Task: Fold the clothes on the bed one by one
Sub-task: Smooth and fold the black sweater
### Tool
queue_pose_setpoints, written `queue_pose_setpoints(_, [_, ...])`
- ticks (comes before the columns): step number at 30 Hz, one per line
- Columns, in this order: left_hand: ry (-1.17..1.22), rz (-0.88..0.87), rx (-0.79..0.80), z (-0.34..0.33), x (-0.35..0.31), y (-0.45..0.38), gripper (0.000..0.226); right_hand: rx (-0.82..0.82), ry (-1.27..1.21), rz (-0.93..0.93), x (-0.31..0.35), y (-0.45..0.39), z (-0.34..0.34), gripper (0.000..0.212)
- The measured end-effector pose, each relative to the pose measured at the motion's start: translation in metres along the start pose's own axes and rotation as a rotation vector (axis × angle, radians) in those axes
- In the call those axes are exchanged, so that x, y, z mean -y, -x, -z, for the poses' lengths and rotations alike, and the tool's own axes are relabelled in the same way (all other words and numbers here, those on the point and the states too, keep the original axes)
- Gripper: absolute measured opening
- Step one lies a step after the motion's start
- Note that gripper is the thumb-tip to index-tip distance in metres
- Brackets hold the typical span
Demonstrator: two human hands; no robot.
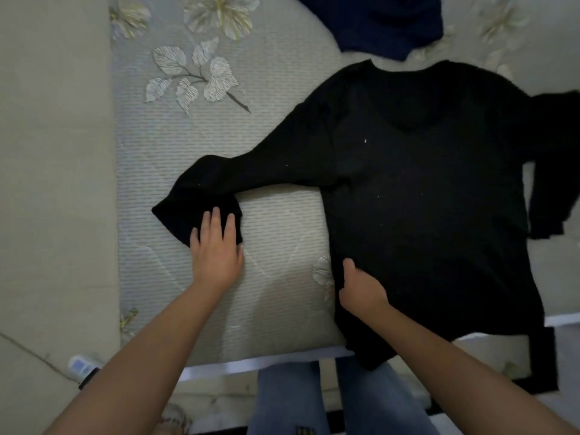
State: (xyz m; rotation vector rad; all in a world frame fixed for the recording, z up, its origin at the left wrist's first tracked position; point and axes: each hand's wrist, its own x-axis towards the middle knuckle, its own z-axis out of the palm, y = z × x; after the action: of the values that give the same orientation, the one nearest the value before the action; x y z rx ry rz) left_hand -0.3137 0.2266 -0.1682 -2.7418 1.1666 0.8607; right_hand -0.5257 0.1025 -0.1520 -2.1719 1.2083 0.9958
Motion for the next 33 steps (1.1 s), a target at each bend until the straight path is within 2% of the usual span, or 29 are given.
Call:
queue_pose_setpoints(2, [0.003, -0.05, -0.033, 0.005, -0.002, 0.003, 0.058, -0.088, -0.104, 0.025, -0.011, 0.013, -0.003, 0.044])
queue_pose_setpoints(4, [0.042, -0.248, -0.145, 0.004, -0.008, 0.006, 0.042, -0.214, -0.091, 0.12, -0.021, 0.033, -0.01, 0.041])
queue_pose_setpoints(6, [0.106, -0.458, -0.183, 0.0, -0.017, 0.011, 0.024, -0.24, 0.029, 0.225, -0.033, 0.054, -0.028, 0.049])
queue_pose_setpoints(8, [0.142, -0.545, 0.048, -0.007, -0.036, 0.02, 0.027, -0.173, 0.159, 0.222, -0.041, 0.071, -0.047, 0.067])
queue_pose_setpoints(10, [0.121, -0.524, 0.254, -0.029, -0.054, 0.031, 0.031, -0.139, 0.159, 0.153, -0.05, 0.074, -0.061, 0.072])
queue_pose_setpoints(12, [0.101, -0.487, 0.345, -0.049, -0.073, 0.042, 0.036, -0.154, 0.144, 0.133, -0.058, 0.071, -0.067, 0.057])
queue_pose_setpoints(14, [0.113, -0.479, 0.359, -0.061, -0.09, 0.054, 0.037, -0.095, -0.084, 0.126, -0.068, 0.06, -0.066, 0.032])
queue_pose_setpoints(17, [0.133, -0.463, 0.334, -0.074, -0.112, 0.073, 0.036, 0.015, -0.518, 0.026, -0.099, 0.044, -0.057, 0.033])
queue_pose_setpoints(18, [0.109, -0.462, 0.297, -0.077, -0.119, 0.079, 0.035, -0.01, -0.653, -0.014, -0.111, 0.041, -0.051, 0.033])
queue_pose_setpoints(20, [0.067, -0.431, 0.235, -0.082, -0.133, 0.087, 0.032, -0.189, -0.812, -0.171, -0.132, 0.038, -0.034, 0.036])
queue_pose_setpoints(22, [0.054, -0.357, 0.183, -0.086, -0.144, 0.093, 0.029, -0.445, -0.745, -0.323, -0.143, 0.042, -0.028, 0.042])
queue_pose_setpoints(23, [0.038, -0.325, 0.152, -0.087, -0.146, 0.095, 0.031, -0.521, -0.657, -0.257, -0.144, 0.046, -0.03, 0.047])
queue_pose_setpoints(24, [0.011, -0.299, 0.115, -0.089, -0.146, 0.096, 0.035, -0.509, -0.562, -0.1, -0.141, 0.051, -0.035, 0.055])
queue_pose_setpoints(26, [-0.05, -0.218, 0.084, -0.094, -0.137, 0.099, 0.05, -0.307, -0.296, 0.195, -0.128, 0.063, -0.056, 0.076])
queue_pose_setpoints(27, [-0.078, -0.162, 0.099, -0.096, -0.13, 0.101, 0.058, -0.259, -0.179, 0.26, -0.125, 0.066, -0.07, 0.083])
queue_pose_setpoints(28, [-0.109, -0.113, 0.124, -0.098, -0.12, 0.103, 0.064, -0.281, -0.151, 0.235, -0.126, 0.065, -0.084, 0.083])
queue_pose_setpoints(31, [-0.18, -0.05, 0.132, -0.107, -0.093, 0.109, 0.071, -0.404, -0.451, -0.021, -0.126, 0.051, -0.081, 0.075])
queue_pose_setpoints(33, [-0.178, -0.053, 0.117, -0.108, -0.087, 0.111, 0.071, -0.399, -0.58, 0.003, -0.127, 0.041, -0.063, 0.061])
